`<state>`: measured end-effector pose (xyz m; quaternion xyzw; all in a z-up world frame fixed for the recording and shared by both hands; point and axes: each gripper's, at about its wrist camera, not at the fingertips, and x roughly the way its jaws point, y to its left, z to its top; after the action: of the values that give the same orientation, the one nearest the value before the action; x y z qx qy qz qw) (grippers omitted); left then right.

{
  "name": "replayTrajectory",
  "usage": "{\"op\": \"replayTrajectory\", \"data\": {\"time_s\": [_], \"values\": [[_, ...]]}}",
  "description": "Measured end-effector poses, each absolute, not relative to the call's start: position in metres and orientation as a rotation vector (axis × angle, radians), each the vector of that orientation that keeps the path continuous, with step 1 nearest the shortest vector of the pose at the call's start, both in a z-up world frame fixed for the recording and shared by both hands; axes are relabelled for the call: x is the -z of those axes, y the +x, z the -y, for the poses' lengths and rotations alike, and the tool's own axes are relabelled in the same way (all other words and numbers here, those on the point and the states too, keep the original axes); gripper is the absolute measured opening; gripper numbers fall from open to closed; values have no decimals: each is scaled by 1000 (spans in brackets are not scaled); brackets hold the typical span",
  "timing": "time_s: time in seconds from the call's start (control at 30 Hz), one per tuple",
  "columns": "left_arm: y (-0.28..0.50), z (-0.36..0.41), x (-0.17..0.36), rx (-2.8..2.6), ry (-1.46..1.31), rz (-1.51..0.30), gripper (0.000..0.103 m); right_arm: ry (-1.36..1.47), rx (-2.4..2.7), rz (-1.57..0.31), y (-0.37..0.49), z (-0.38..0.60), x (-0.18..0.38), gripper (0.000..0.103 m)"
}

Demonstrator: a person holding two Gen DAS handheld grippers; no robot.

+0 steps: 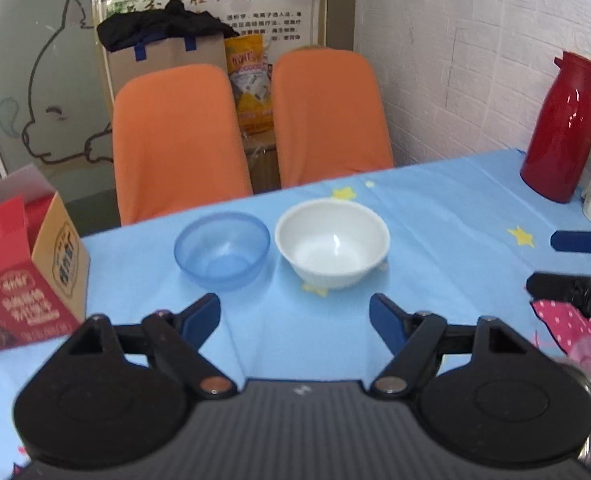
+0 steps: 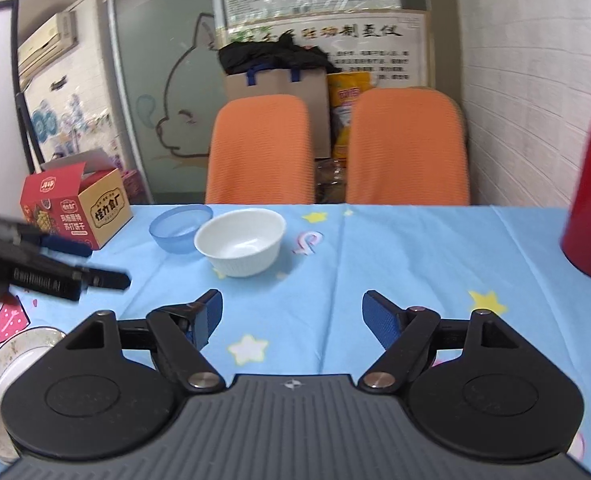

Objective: Organize plates and bowls
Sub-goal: 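Move both open grippers to the white ceramic bowl rim, then close both grippers on the white bowl rim and lift it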

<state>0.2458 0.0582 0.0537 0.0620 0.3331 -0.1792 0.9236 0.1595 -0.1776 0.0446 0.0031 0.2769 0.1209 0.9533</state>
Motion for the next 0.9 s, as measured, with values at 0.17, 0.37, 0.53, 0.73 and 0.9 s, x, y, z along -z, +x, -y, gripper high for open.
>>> {"op": "replayTrajectory", "data": {"time_s": [0.17, 0.37, 0.53, 0.73, 0.9], "values": [[322, -33, -56, 414, 187, -667, 77, -59, -303, -609, 214, 158, -44, 103], [399, 11, -19, 482, 286, -776, 77, -19, -341, -729, 273, 146, -18, 103], [428, 30, 9, 508, 329, -837, 77, -38, -389, -796, 289, 134, 3, 103], [428, 35, 15, 544, 323, -853, 77, -99, -427, -840, 299, 116, 15, 103], [421, 34, 13, 574, 342, -854, 77, -79, -426, -836, 304, 114, 15, 103]]}}
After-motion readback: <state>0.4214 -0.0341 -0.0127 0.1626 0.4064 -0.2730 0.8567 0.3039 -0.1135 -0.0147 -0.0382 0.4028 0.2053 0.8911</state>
